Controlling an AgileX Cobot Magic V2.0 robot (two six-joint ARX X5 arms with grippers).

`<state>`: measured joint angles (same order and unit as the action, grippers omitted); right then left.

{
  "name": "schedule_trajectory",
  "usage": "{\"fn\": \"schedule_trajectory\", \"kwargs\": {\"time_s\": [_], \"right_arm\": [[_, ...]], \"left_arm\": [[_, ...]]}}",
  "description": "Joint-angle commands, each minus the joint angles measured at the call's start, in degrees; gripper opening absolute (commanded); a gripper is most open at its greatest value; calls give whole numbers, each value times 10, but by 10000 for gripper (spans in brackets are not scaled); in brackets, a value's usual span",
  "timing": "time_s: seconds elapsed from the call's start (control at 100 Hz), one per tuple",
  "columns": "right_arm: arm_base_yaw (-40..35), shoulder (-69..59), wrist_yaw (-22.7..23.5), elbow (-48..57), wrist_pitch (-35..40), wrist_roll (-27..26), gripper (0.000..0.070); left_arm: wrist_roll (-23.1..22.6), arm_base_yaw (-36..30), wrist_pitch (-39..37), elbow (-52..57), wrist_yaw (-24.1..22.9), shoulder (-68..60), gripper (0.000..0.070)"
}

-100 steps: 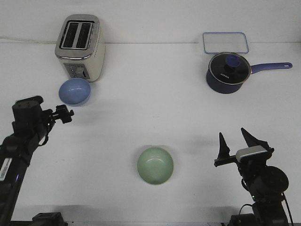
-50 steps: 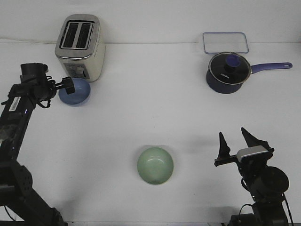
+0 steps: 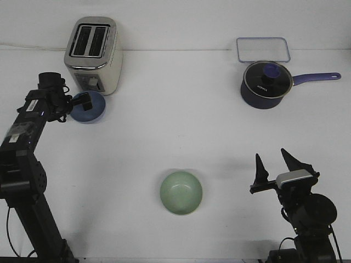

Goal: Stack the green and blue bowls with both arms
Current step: 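Reach the left gripper forward to the rim of the light blue bowl, then grip the blue bowl rim with the left gripper and lift it, then carry the blue bowl over the green bowl and lower it inside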

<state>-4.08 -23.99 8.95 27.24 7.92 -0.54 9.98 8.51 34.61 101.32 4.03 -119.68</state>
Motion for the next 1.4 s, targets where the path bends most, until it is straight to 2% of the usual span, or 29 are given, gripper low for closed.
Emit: {"fn": "schedule_trajectory", "kwargs": {"time_s": [0.0, 0.05, 0.13, 0.16, 0.19, 0.28, 0.54, 0.67, 0.76, 1.04, 1.27, 1.39], "right_arm": [[-1, 1, 1, 5, -4, -9, 502], [-1, 1, 1, 5, -3, -10, 502], [-1, 1, 1, 5, -3, -10, 502], [-1, 1, 1, 5, -3, -10, 502], [-1, 1, 1, 5, -4, -10, 502], [-1, 1, 1, 5, -5, -10, 502], [-1, 1, 1, 5, -6, -10, 502], [-1, 1, 1, 5, -6, -12, 502], [-1, 1, 1, 5, -6, -12, 502], [-2, 1, 1, 5, -7, -14, 502], [-11, 1, 1, 5, -11, -15, 502], [-17, 1, 1, 5, -11, -14, 502]], "left_arm": [[-6, 2, -3, 14, 1, -17, 600], [-6, 2, -3, 14, 1, -18, 499], [-16, 2, -1, 14, 1, -18, 219], [-18, 2, 1, 14, 1, -18, 136], [-18, 2, 3, 14, 1, -18, 84], [-20, 2, 13, 14, 1, -22, 8], [-33, 2, 33, 16, 2, -19, 12], [-36, 2, 42, 17, 41, 5, 12], [-37, 2, 57, 18, 67, 31, 12], [-70, 2, 131, 18, 74, 160, 12], [-84, -8, 201, 18, 167, 271, 12], [-96, -32, 248, 18, 179, 312, 12]]}}
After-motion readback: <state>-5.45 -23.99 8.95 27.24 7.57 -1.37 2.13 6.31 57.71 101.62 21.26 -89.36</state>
